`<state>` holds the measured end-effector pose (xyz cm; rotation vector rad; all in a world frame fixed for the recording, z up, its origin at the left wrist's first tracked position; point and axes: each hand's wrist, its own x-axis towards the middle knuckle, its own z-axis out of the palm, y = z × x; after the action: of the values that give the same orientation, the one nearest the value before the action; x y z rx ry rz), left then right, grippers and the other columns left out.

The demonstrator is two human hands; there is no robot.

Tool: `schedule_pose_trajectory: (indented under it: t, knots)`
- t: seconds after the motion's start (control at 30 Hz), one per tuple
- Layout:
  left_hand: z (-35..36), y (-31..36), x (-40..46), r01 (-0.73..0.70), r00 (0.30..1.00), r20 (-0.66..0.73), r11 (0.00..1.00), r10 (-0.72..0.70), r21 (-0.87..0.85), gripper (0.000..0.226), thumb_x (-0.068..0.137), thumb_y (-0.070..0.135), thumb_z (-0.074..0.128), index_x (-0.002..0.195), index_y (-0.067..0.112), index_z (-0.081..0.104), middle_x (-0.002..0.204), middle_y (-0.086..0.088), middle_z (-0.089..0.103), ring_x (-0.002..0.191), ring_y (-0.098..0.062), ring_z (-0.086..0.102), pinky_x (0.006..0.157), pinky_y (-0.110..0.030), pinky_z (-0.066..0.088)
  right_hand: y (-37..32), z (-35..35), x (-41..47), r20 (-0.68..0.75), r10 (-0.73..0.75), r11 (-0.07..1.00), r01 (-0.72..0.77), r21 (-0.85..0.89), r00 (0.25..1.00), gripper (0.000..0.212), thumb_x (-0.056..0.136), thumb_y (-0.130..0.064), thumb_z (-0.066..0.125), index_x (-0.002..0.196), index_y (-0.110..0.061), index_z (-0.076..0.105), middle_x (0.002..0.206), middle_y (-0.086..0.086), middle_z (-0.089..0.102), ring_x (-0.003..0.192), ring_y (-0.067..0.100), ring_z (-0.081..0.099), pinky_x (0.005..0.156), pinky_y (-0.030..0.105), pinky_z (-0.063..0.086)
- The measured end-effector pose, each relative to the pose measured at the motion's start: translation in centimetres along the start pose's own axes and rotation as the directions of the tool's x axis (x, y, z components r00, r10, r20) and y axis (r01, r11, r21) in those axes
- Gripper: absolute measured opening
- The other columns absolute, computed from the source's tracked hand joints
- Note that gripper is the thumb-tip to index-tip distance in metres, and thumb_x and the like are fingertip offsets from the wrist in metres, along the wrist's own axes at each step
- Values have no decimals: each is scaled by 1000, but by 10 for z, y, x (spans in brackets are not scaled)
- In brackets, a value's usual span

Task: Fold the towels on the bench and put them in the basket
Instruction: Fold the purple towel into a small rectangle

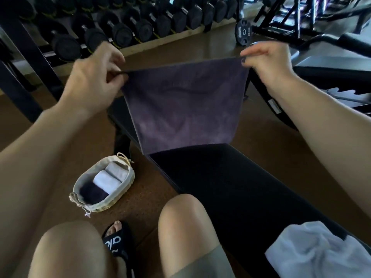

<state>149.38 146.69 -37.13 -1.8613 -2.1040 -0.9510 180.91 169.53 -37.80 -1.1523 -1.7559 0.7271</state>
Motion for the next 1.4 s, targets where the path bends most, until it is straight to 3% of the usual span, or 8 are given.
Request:
schedule_pose_trajectory:
  t: [0.2,0.33,0.63,0.73,0.93,1.13,1.23,1.4]
  knots:
    - [8,-5,-4,118,989,87,993,-119,23,11,99,9,57,101,15,66,74,-2,68,68,-10,67,65,-24,51,-5,14,-12,84,130,990,-125,-65,988,15,86,-1,66,85,-15,73,59,5,62,43,7,57,46,19,45]
    - [5,-3,7,220,976,32,969,-217,-114,9,101,5,55,101,10,63,79,-5,68,56,-2,68,56,-11,53,-21,19,-6,135,164,977,-180,115,977,22,93,10,53,87,-9,64,80,17,67,66,22,76,61,25,59]
    - [3,-26,55,290,945,-81,925,-318,-246,7,97,9,61,102,12,65,86,-1,70,64,9,68,70,-12,56,-44,38,33,40,84,990,-88,106,996,16,86,-1,56,76,-10,65,86,12,71,78,18,78,80,32,64]
    - [3,-30,71,254,942,-163,942,-292,-221,8,96,13,63,103,13,66,97,-4,71,84,-9,71,82,-28,59,-48,46,44,-18,25,998,-24,52,1000,19,91,0,55,79,-10,66,87,7,70,77,13,77,76,26,63]
    - [16,-35,73,124,952,-257,978,-165,-170,18,95,18,56,110,15,64,102,5,62,94,-6,58,75,-12,45,-43,54,46,-168,47,983,-16,181,985,13,86,-3,52,81,-10,62,77,4,69,73,14,77,78,37,64]
    - [79,-45,-55,240,965,157,951,-211,-195,13,93,12,68,96,23,62,91,8,63,78,-4,60,69,-13,41,51,52,-88,116,294,956,-288,-62,949,16,93,-5,63,81,-15,64,73,2,69,69,16,70,75,37,60]
    - [102,-48,-112,294,842,503,948,-195,-124,18,89,12,73,89,28,64,89,9,66,82,-4,64,72,-27,52,98,43,-157,189,361,915,-308,-259,913,14,87,-5,69,77,-15,66,69,3,70,70,22,70,72,44,59]
    - [114,-31,-139,135,685,724,991,-85,-12,15,84,10,72,83,21,60,84,8,63,80,-7,58,73,-21,44,125,32,-207,272,364,900,-262,-347,891,16,88,-5,71,78,-16,65,81,0,67,77,18,66,65,23,45]
